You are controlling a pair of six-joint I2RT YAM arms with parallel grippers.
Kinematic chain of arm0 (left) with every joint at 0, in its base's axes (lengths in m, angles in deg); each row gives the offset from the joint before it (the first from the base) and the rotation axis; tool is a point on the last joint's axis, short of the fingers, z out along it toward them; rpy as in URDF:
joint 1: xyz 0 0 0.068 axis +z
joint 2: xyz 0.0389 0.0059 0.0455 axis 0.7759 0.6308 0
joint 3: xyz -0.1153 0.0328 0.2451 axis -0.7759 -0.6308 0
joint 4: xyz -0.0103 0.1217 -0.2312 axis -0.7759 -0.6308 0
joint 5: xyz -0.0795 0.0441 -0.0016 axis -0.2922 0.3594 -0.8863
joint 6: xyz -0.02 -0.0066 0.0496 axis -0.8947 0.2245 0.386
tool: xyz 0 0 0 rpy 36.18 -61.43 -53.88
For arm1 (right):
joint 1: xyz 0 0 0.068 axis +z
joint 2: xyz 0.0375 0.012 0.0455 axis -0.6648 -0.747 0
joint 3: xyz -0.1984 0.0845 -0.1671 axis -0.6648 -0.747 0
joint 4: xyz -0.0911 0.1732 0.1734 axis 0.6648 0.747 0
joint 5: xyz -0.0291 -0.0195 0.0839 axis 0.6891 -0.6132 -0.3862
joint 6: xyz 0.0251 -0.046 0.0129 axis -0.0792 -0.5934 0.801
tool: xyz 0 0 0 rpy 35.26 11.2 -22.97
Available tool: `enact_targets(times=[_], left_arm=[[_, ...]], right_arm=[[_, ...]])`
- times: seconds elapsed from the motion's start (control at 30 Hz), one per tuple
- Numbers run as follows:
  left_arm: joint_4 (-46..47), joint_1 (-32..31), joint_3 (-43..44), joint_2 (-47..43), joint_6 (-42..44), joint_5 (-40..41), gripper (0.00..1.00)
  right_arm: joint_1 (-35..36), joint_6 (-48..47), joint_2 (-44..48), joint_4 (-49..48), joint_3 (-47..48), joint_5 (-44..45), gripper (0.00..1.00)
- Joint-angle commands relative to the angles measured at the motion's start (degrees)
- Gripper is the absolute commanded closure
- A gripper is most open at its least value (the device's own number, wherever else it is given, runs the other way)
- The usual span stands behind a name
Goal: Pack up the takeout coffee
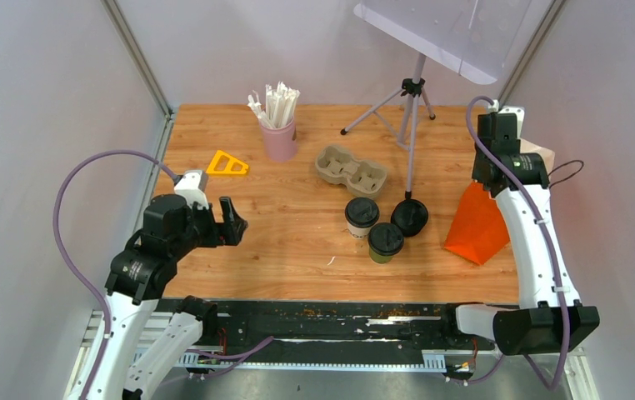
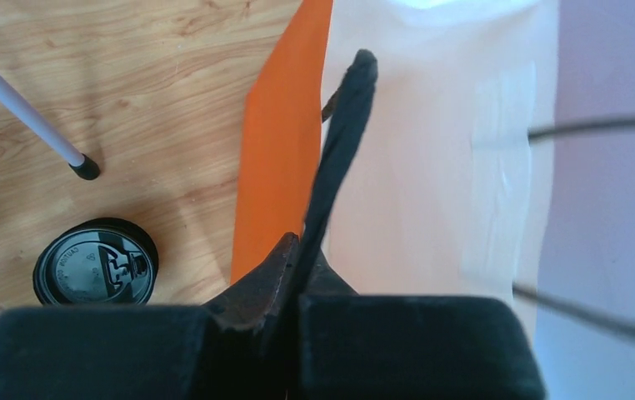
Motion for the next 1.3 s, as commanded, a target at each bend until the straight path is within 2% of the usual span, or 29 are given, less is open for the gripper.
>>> enact_targets(times=[0.0,0.23,0.33,0.6,0.9,1.03,1.13,1.27], left_arm=[[2.8,0.1,-0.3,0.6,-1.2,-1.5,0.00],[2.3,0.0,1.7,0.8,-0.6,-1.7,0.00],[2.6,0.0,2.9,1.5,-0.9,-1.9,0.00],[1.4,0.0,8.5,1.3,-0.4,8.3,0.00],[1.3,0.0,14.8,3.5,-2.7,6.8,0.00],[0.1,0.1,16.7,3.9,-0.9,7.0,0.00],[-3.6,0.1,21.4,7.6,3.5,11.4,0.00],[-5.8,0.0,28.4,10.0,5.5,15.0,0.00]], right_arm=[[-0.2,-2.2,2.8,2.1,6.6,1.7,1.00],[-0.1,-3.4,2.7,8.4,17.1,2.3,1.00],[0.5,-4.1,2.4,12.1,23.7,-0.3,1.00],[5.2,-2.1,4.0,18.2,32.3,-12.9,1.00],[6.4,2.8,1.6,21.7,44.2,-25.9,1.00],[6.7,4.5,2.3,19.1,43.5,-34.6,1.00],[7.6,5.9,3.7,14.6,39.4,-42.6,1.00],[14.5,6.8,4.1,9.6,36.8,-43.4,1.00]])
